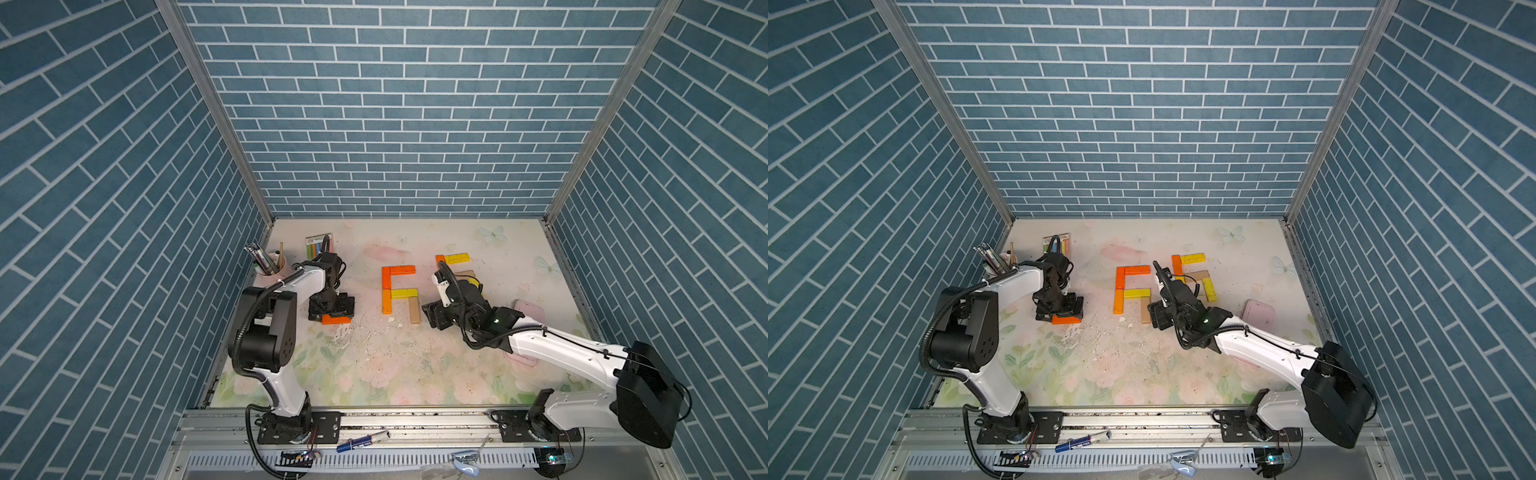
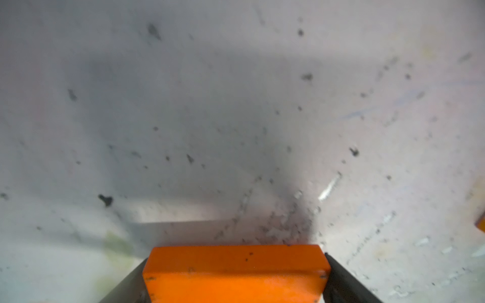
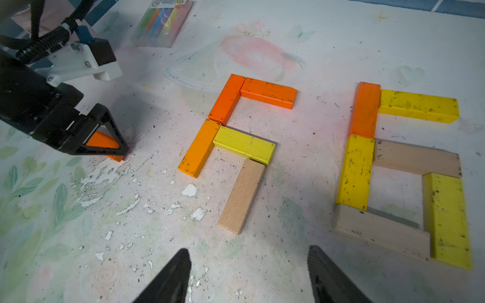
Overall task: Assemble the number 6 with building blocks
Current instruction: Move the building block to the center of the board.
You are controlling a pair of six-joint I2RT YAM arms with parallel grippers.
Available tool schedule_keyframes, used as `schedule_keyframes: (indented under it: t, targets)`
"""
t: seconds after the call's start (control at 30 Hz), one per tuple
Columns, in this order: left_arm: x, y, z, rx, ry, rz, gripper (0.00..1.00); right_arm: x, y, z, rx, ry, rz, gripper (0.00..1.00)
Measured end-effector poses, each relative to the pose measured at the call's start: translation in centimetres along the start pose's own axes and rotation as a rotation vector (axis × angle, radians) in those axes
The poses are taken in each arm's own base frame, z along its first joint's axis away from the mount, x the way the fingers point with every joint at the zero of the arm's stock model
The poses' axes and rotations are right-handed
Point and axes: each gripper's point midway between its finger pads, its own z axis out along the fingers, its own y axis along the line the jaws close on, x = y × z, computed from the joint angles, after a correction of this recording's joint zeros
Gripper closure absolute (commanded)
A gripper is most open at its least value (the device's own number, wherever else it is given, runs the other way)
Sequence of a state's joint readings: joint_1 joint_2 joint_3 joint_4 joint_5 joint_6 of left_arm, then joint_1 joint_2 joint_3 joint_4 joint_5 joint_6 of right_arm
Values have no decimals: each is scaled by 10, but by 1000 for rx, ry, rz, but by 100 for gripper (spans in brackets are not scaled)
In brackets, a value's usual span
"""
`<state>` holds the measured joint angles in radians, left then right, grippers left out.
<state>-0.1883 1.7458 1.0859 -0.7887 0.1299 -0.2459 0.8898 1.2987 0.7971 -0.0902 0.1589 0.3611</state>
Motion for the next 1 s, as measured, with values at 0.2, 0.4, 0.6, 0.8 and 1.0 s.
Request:
schedule_keyframes:
  t: [0.2,0.4,0.6,0.8,1.0]
  targets:
    - [29,-29,-3,23,6,8,13,-7,-12,-9,57,-43,15,28]
    - [55,-66,1,28,27,47,12,-10,-23,-18,95,-75,42,28]
    - [67,-100,3,47,4,45,11,-9,-28,-25,112,-89,53,28]
    - [59,-126,7,34,-20,16,9,-10,-30,-34,112,-105,57,28]
    - [40,-148,10,12,-46,-9,6,-2,-34,-37,118,-99,55,26]
